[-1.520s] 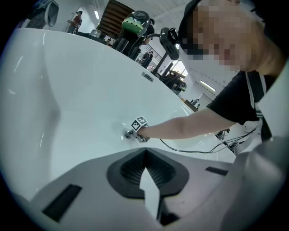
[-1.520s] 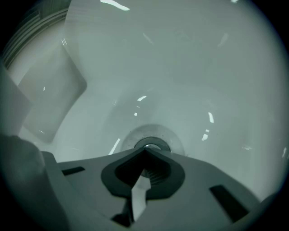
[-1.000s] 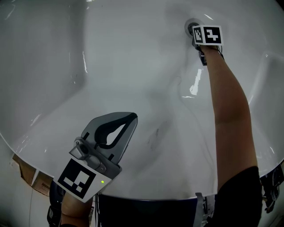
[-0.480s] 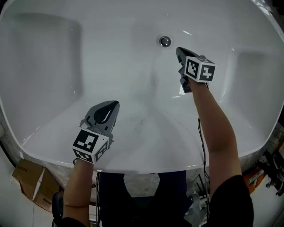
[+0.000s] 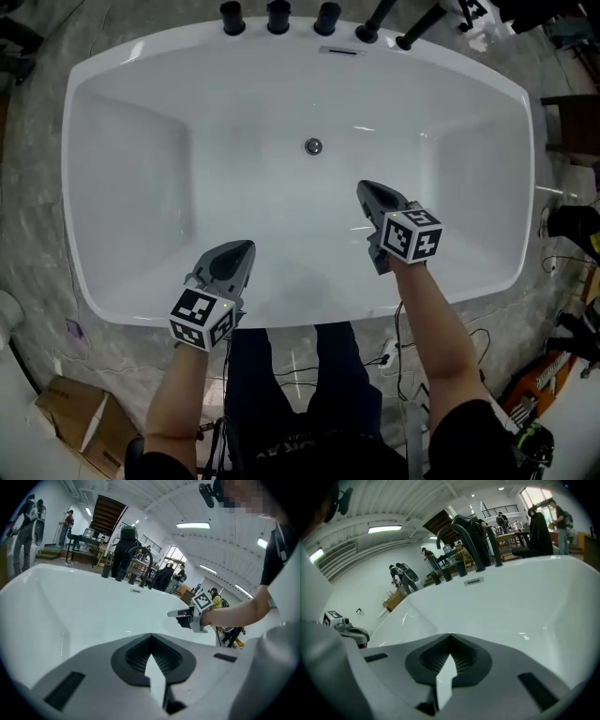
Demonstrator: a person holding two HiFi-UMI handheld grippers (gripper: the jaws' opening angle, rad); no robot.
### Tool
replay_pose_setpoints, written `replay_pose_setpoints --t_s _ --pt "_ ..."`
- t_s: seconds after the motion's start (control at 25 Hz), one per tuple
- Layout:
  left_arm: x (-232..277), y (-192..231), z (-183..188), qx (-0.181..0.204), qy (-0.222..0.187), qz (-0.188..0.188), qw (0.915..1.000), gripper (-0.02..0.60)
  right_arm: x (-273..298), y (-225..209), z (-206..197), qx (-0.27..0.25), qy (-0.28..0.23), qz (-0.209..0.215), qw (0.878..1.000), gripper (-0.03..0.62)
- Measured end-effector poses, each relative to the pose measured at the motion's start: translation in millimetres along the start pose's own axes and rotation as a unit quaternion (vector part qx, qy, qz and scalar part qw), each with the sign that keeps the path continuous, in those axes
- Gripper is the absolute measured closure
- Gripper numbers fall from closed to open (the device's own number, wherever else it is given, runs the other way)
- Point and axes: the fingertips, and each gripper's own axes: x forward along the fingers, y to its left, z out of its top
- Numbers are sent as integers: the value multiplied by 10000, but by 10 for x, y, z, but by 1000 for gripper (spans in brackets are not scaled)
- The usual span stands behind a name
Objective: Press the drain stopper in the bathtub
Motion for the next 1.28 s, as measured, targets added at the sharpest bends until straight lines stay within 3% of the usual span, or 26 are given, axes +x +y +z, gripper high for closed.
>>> replay_pose_setpoints --t_s 0.32,0.6,0.84,1.28 --pt "-505 -488 547 -112 -278 -294 9991 575 -961 854 509 -282 -564 306 9975 583" --pt "-860 -994 1064 458 -434 -433 9971 575 -1737 1437 756 -325 -1146 636 9908 583" --pt "-1130 -1451 1427 137 -727 -740 9945 575 -2314 1674 915 35 -1843 719 9802 583" --pt "-1240 -2105 1728 641 -915 -1206 9864 575 -3117 2013 984 -127 -2438 954 9650 583"
